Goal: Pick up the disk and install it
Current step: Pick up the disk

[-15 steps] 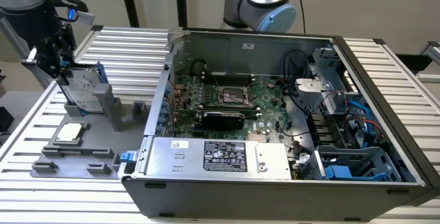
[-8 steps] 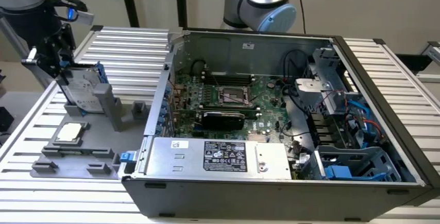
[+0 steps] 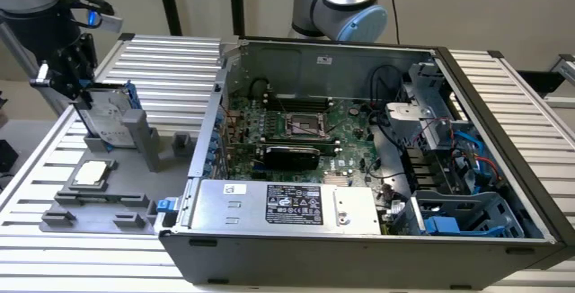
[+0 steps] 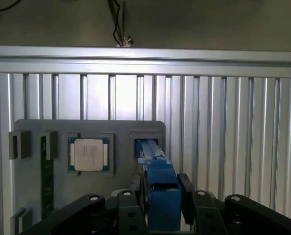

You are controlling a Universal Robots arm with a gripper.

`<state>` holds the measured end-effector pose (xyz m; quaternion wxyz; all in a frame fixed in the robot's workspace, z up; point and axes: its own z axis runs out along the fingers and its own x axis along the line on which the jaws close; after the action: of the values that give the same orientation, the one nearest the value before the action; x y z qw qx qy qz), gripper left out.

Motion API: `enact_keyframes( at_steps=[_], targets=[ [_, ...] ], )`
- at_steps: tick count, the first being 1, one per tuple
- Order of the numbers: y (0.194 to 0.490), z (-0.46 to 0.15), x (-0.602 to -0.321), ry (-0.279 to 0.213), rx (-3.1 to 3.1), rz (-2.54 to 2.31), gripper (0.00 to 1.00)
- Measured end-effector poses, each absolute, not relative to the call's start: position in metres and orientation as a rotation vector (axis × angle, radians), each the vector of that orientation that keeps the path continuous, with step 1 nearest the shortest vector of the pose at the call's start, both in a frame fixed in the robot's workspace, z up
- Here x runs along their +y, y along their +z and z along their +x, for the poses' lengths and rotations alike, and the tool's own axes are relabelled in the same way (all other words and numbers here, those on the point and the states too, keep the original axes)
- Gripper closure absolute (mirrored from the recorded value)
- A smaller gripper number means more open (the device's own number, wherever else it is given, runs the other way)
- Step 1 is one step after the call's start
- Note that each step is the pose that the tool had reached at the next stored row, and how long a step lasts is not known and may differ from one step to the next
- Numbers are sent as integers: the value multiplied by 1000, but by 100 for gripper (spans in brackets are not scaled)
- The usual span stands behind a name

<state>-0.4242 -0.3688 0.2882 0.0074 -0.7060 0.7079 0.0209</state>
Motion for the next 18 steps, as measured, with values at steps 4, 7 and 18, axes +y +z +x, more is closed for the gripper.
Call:
enact_keyframes(
  at_steps=[4,7,18],
  targets=[
    [288,-424,-369,66,2214,-2208,100],
    [288,-424,-370,66,2213,-2208,100],
    [288,-424,-378,73,2217,-2197,100]
  ],
)
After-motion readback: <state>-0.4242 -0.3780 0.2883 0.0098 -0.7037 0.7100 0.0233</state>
